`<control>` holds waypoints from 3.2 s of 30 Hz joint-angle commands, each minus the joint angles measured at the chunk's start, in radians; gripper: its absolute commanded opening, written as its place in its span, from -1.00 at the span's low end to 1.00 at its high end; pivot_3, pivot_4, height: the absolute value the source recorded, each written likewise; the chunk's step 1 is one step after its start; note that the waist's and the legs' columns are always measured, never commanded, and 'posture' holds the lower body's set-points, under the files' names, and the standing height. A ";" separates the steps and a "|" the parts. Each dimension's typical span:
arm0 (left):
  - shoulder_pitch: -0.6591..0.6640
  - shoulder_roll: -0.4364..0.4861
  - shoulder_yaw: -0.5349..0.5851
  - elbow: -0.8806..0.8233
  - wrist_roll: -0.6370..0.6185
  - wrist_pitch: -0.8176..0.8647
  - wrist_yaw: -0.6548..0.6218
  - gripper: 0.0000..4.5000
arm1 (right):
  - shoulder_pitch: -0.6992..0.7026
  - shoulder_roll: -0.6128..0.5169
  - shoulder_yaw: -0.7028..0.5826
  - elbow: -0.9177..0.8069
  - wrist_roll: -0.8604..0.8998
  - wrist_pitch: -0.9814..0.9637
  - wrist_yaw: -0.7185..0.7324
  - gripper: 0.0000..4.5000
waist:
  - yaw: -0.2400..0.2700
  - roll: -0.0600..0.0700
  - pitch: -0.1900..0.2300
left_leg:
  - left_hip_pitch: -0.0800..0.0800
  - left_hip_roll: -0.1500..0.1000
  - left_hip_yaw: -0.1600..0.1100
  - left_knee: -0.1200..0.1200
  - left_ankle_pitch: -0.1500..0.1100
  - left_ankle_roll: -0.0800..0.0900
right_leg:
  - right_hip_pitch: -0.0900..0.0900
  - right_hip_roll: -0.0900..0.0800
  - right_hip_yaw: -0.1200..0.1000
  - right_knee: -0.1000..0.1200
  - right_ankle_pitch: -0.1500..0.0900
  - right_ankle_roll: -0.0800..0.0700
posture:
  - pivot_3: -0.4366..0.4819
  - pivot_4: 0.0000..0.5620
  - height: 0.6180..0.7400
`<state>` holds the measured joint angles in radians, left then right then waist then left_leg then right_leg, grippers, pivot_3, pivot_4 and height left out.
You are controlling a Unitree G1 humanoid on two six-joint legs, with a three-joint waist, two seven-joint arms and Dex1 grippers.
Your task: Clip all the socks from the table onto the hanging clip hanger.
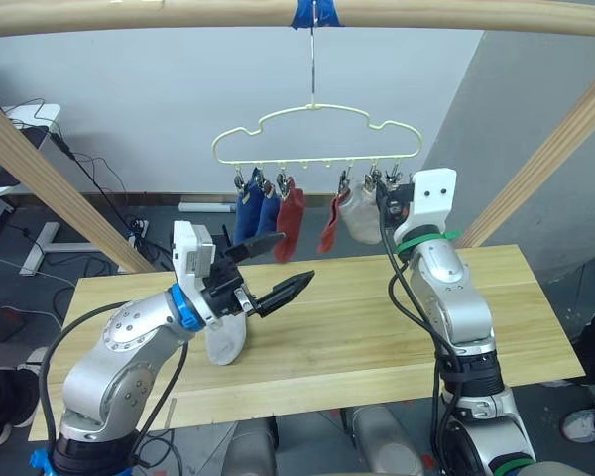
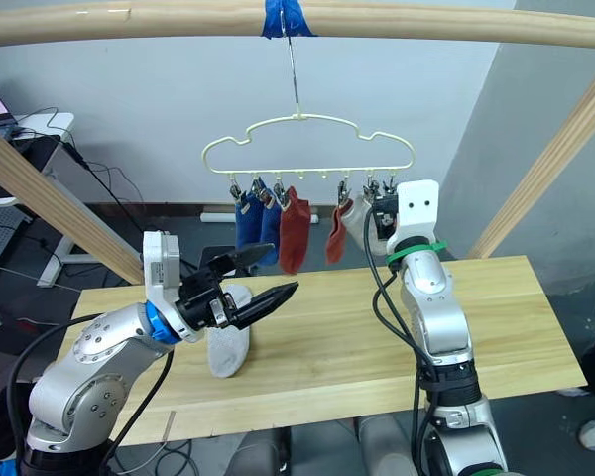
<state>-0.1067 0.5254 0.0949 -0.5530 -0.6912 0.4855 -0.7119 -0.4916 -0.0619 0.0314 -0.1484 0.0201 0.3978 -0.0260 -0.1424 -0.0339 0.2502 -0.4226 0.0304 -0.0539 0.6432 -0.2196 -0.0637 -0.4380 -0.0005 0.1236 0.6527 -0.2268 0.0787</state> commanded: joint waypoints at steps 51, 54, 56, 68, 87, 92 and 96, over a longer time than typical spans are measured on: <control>0.001 -0.007 -0.018 -0.046 0.001 -0.041 -0.001 1.00 | 0.037 0.017 -0.017 -0.089 -0.009 -0.051 0.034 0.33 | 0.003 0.000 0.000 | 0.003 0.000 0.000 0.001 0.001 0.000 | 0.000 0.001 0.001 0.006 -0.001 0.000 | -0.27 -0.26 1.00; 0.001 -0.007 -0.019 -0.045 0.002 -0.041 -0.002 1.00 | 0.039 0.015 -0.017 -0.089 -0.008 -0.049 0.037 0.33 | 0.003 0.000 0.000 | 0.003 0.000 0.001 0.001 0.001 0.000 | 0.000 0.001 0.001 0.006 -0.001 0.000 | -0.27 -0.26 1.00; 0.002 -0.008 -0.020 -0.048 0.001 -0.040 0.000 1.00 | 0.041 0.012 -0.019 -0.083 -0.017 -0.039 0.030 0.33 | 0.003 0.000 0.000 | 0.003 0.000 0.000 0.001 0.001 0.000 | 0.000 0.001 0.001 0.006 -0.001 0.000 | -0.27 -0.25 1.00; -0.005 -0.009 -0.023 -0.046 0.002 -0.038 0.003 1.00 | -0.002 0.010 -0.026 -0.021 -0.043 -0.040 -0.001 0.33 | 0.002 0.000 0.000 | 0.004 0.000 0.001 0.001 0.001 0.000 | 0.000 0.001 0.001 0.006 -0.001 0.000 | -0.26 -0.24 1.00; 0.010 -0.016 -0.029 -0.068 -0.001 -0.034 0.025 1.00 | -0.086 0.035 -0.027 0.106 -0.049 -0.114 -0.037 0.33 | 0.003 0.000 0.000 | 0.004 0.000 0.000 0.001 0.001 0.000 | 0.000 0.001 0.001 0.006 -0.001 0.000 | -0.23 -0.22 1.00; 0.006 -0.017 -0.031 -0.066 -0.002 -0.033 0.025 1.00 | -0.096 0.045 -0.032 0.107 -0.035 -0.111 -0.036 0.33 | 0.003 0.000 0.000 | 0.004 0.000 0.000 0.001 0.001 0.000 | 0.000 0.001 0.001 0.006 -0.001 0.000 | -0.23 -0.22 1.00; 0.008 -0.016 -0.031 -0.066 -0.001 -0.034 0.024 1.00 | -0.094 0.055 -0.034 0.107 -0.024 -0.103 -0.033 0.33 | 0.003 0.000 0.000 | 0.004 0.000 0.000 0.001 0.001 0.000 | 0.000 0.001 0.001 0.006 -0.001 0.000 | -0.23 -0.22 1.00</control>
<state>-0.0960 0.5130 0.0664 -0.5801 -0.6849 0.4671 -0.6875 -0.5667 -0.0123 0.0105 -0.0213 -0.0155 0.3105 -0.0589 -0.1395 -0.0339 0.2502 -0.4190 0.0303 -0.0534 0.6441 -0.2189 -0.0633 -0.4377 0.0001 0.1243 0.6591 -0.2281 0.0785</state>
